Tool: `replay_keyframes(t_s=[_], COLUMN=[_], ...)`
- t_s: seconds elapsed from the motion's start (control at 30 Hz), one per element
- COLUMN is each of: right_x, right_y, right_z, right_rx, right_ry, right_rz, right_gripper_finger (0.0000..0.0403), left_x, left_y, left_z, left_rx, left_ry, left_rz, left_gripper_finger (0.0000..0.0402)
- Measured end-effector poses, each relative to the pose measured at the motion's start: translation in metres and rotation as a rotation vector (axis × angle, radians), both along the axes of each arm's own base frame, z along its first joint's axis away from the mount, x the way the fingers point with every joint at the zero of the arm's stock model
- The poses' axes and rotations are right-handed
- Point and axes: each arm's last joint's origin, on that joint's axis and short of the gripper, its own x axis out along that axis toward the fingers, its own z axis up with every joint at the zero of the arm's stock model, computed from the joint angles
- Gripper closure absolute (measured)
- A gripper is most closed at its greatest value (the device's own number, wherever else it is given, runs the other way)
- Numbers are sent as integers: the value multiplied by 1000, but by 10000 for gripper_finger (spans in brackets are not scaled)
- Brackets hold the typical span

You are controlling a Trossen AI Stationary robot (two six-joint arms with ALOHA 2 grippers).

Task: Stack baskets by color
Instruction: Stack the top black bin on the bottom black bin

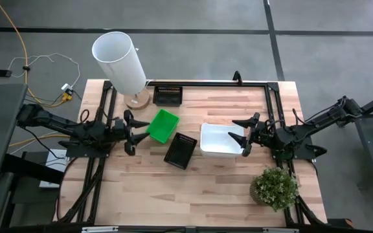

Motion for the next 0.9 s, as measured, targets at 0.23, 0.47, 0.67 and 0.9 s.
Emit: replay_keyframes(t_s=[0.23,0.47,0.67,0.9], right_x=[0,0,0,0], right_y=[0,0,0,0], right_z=[0,0,0,0], right_rx=[2,2,14,30], right_ry=[-1,0,-4,-10], right_rz=[0,8,9,10], right_gripper_finger=[144,144,144,144], left_x=[33,94,140,172], left_y=[12,58,114,163], left_z=[29,67,56,11], left_rx=[-19,-77,-212,-352], left_ry=[97,420,612,732], left_rz=[229,419,482,484], left_gripper_finger=[206,206,206,206])
